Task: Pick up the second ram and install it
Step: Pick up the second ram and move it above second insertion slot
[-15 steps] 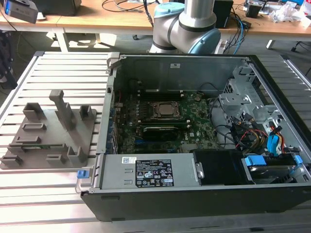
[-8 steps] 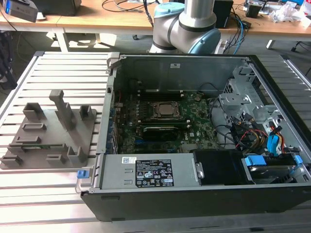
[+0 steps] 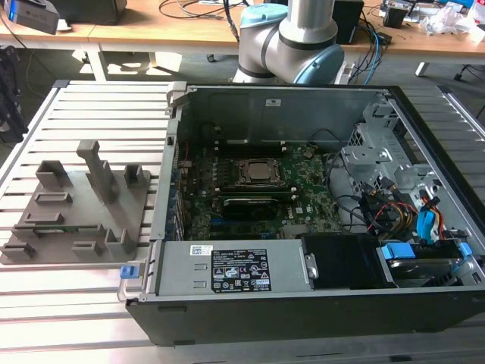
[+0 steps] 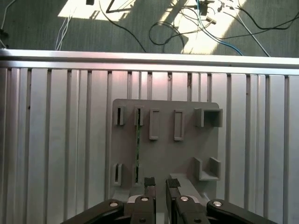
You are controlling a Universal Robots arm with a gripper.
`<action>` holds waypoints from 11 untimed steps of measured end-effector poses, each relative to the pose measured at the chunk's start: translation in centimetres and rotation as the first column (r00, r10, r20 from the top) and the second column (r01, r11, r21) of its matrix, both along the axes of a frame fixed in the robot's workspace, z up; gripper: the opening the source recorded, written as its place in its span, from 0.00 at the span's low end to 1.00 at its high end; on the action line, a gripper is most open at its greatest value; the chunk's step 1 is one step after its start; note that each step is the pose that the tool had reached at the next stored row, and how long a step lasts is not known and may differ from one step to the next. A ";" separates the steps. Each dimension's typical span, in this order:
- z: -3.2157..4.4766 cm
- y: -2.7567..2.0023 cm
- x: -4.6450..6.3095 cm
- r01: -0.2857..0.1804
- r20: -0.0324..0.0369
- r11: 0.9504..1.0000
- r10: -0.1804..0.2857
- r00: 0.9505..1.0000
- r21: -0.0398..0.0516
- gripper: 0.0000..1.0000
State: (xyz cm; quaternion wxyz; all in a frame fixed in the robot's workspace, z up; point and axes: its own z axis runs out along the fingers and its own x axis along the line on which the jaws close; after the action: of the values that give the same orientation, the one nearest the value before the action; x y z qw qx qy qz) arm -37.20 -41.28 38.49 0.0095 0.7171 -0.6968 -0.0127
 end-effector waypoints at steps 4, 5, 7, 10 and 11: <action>-0.06 0.00 0.0 0.069 0.000 0.998 -0.069 0.998 0.000 0.24; -0.06 0.00 0.0 0.069 0.000 0.998 -0.069 0.998 0.000 0.24; -0.12 -0.05 0.0 0.069 0.000 0.998 -0.069 0.998 0.000 0.24; -0.38 -0.82 -0.1 0.069 0.000 0.998 -0.069 0.998 0.000 0.24; -0.54 -1.18 -0.1 0.069 0.000 0.998 -0.069 0.998 0.000 0.24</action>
State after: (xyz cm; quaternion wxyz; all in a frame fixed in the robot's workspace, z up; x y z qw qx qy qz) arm -37.25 -42.46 37.94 0.0090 0.6926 -0.7211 -0.0130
